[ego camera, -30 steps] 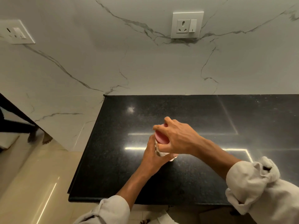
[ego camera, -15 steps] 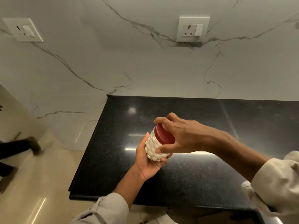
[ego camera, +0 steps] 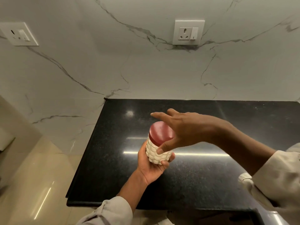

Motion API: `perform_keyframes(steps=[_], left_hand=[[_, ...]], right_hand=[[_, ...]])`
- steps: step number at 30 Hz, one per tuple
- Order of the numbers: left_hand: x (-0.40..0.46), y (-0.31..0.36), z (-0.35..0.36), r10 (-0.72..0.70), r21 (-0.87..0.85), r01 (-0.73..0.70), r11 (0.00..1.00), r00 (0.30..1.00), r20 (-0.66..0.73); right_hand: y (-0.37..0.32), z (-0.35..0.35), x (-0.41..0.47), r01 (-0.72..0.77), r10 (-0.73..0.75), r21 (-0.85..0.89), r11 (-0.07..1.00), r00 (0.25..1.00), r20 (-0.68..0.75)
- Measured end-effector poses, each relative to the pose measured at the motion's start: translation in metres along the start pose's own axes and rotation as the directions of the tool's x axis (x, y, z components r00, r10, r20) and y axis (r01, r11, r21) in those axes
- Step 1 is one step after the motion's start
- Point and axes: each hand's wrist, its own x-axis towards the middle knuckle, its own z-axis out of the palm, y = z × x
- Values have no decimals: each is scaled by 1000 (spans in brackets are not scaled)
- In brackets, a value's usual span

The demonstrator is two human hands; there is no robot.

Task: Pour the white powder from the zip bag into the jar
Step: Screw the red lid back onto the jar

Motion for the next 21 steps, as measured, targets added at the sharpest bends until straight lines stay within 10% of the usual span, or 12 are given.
perform_keyframes(steps=[3, 10, 16, 21], left_hand=[[-1, 2, -1, -9, -12, 9, 1000, 1000, 28], [3, 0, -7, -49, 22, 48, 999, 998, 31], [1, 4, 0, -32, 193, 39, 981, 999, -40], [3, 2, 5, -22, 178, 32, 984, 998, -56]], right_hand=[[-3, -10, -1, 108, -117, 102, 989, 989, 90], [-8, 12, 7, -71, 34, -178, 981, 978, -204], [-5, -13, -3, 43, -60, 98, 994, 981, 183], [-12, 8, 5, -114, 65, -175, 978, 962, -267]])
